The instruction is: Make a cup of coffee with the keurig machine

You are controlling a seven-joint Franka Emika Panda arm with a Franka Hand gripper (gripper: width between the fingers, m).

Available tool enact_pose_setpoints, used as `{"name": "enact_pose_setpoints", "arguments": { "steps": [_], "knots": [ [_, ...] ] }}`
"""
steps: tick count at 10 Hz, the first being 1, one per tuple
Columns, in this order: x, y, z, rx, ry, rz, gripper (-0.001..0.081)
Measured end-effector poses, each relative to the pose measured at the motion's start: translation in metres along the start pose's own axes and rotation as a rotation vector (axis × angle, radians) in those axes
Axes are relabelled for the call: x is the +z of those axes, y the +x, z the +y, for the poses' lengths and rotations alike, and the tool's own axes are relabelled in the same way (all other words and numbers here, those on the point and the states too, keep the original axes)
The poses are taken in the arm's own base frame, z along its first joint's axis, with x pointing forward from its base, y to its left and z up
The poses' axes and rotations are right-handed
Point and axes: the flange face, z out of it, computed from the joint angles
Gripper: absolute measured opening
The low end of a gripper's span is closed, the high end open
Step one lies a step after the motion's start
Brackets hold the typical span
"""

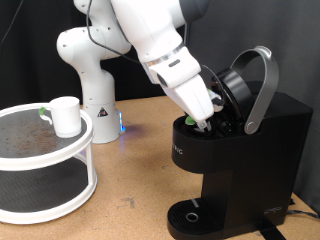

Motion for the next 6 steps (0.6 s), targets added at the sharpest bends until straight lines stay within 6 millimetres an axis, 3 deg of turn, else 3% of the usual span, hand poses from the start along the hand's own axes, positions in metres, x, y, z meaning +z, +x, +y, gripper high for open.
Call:
{"name": "enact_pose_setpoints", "arguments": {
  "steps": [5, 6],
  "knots": [
    [0.0037, 0.0032, -0.0002, 0.005, 0.001, -0.011, 0.0446],
    [0.0044, 0.0038, -0.001, 0.007, 0.005, -0.006, 0.0657]
  ]
}}
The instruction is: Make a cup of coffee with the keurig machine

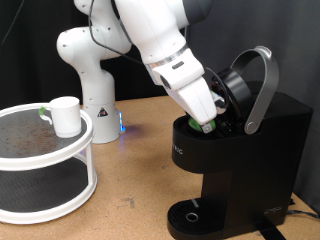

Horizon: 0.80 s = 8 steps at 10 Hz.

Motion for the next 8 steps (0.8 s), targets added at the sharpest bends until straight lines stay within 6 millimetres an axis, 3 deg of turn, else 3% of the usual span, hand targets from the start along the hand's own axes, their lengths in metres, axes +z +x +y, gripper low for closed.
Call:
{"name": "enact_pose_setpoints", "arguments": {
  "steps": [1, 2, 5, 8],
  "knots": [
    [0.0, 0.001, -0.001, 0.001, 0.005, 0.013, 0.0657],
    [0.0, 0.002, -0.001, 0.002, 0.01, 0.024, 0.0779],
    [-0.007, 0.002, -0.005, -0.03, 0.059, 0.063, 0.0806],
    [-0.036, -0.01, -0.003, -0.07, 0.079, 0.125, 0.0807]
  ]
}}
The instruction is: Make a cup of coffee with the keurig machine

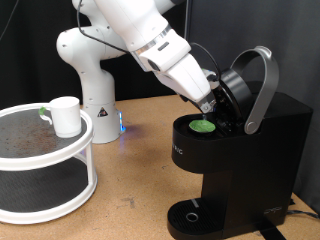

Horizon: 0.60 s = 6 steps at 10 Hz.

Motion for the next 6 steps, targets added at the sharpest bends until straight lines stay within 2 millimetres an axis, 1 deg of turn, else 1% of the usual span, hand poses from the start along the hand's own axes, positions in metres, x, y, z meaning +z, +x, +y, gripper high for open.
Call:
{"name": "enact_pose_setpoints", "arguments": {
  "steps": [2, 3, 4, 6],
  "knots": [
    [0.001, 0.0, 0.001, 0.008, 0.001, 0.0, 0.0807],
    [-0.004, 0.001, 0.002, 0.023, -0.001, 0.034, 0.0807],
    [-0.013, 0.005, 0.002, 0.047, 0.0, 0.083, 0.0807],
    [-0.041, 0.012, 0.001, 0.091, 0.023, 0.169, 0.0807]
  ]
}}
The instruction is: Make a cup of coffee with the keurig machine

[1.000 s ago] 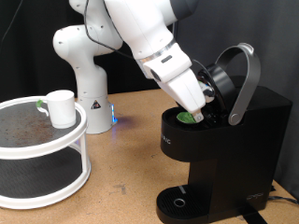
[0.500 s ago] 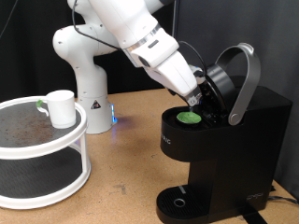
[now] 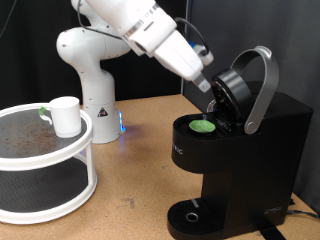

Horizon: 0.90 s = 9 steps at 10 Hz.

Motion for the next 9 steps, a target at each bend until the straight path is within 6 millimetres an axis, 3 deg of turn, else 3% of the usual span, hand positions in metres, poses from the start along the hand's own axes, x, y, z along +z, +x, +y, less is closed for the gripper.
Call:
{"name": "enact_pose_setpoints", "arguments": {
  "steps": [5, 9],
  "knots": [
    [-0.063, 0.019, -0.011, 0.013, 0.059, 0.048, 0.0807],
    [-0.066, 0.022, -0.015, 0.031, 0.096, 0.083, 0.0807]
  ]
}}
